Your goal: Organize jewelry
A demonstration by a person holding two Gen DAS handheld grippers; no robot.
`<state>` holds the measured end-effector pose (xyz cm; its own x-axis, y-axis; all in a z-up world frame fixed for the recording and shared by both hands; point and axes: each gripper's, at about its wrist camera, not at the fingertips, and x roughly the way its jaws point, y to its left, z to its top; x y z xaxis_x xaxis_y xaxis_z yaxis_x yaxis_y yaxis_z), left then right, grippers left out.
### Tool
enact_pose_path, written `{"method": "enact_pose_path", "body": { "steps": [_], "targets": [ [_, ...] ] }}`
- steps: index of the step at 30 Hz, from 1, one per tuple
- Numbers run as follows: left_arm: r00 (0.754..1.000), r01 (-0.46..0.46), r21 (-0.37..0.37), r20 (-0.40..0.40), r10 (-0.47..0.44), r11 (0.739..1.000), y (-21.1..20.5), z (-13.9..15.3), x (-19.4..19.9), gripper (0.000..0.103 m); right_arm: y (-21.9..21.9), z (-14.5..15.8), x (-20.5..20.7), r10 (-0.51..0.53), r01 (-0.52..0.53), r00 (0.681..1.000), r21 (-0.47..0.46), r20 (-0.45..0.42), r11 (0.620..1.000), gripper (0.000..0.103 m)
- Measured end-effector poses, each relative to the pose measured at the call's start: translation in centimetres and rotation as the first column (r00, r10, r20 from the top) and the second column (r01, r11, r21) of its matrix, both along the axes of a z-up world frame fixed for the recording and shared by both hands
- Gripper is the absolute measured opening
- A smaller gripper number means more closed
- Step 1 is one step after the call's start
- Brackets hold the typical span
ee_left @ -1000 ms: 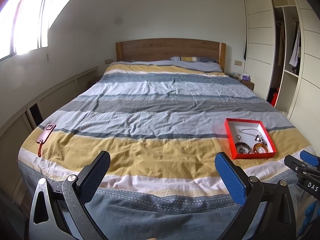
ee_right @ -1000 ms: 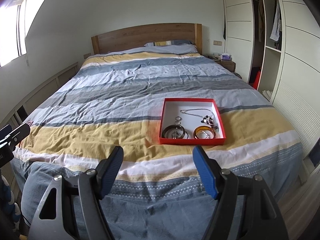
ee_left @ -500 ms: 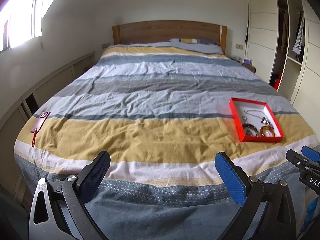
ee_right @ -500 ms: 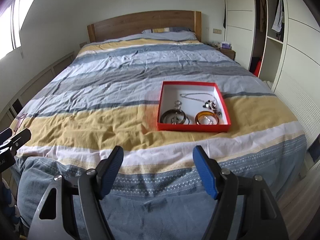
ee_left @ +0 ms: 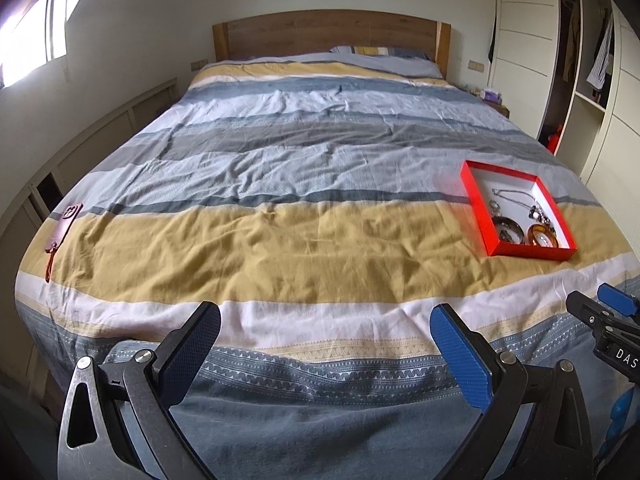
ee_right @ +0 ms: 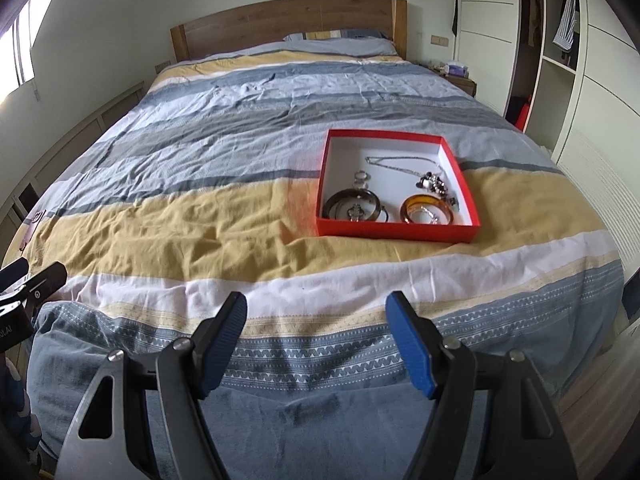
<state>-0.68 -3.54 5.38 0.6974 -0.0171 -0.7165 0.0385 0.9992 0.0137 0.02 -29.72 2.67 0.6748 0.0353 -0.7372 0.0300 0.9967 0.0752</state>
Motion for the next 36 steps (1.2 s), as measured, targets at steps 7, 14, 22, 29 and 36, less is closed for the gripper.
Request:
{"method": "enact_pose_path", "body": {
  "steps": [7, 14, 22, 29, 36],
  "targets": [
    [0.999, 0.007, -0.005, -0.032, -0.007, 1.000, 0.0, -1.2, 0.9, 0.102, -0.3, -1.0, 0.8, -0.005, 0.005, 1.000, -0.002, -0.027, 1.000, 0.070],
    [0.998, 0.011, -0.011, -0.065, -0.012, 1.000, -0.1, -2.1, 1.7, 0.102, -0.5, -1.9, 1.3, -0.013, 0.013, 0.999, -0.006, -0.050, 1.000, 0.070],
    [0.996, 0.025, -0.015, -0.089, -0.026, 1.000, -0.3, -2.9, 1.9, 0.103, -0.5, -2.7, 1.6, -0.013, 0.012, 0.998, -0.009, -0.069, 1.000, 0.070],
    [0.995, 0.041, -0.024, -0.094, -0.043, 0.999, -0.5, -3.0, 1.9, 0.103, -0.5, -2.8, 1.6, -0.015, 0.015, 0.997, -0.009, -0.070, 1.000, 0.070],
    [0.994, 0.039, -0.028, -0.101, -0.042, 0.999, -0.3, -3.2, 1.9, 0.102, -0.8, -2.9, 1.6, -0.018, 0.017, 0.997, -0.011, -0.069, 1.000, 0.070]
  ]
}}
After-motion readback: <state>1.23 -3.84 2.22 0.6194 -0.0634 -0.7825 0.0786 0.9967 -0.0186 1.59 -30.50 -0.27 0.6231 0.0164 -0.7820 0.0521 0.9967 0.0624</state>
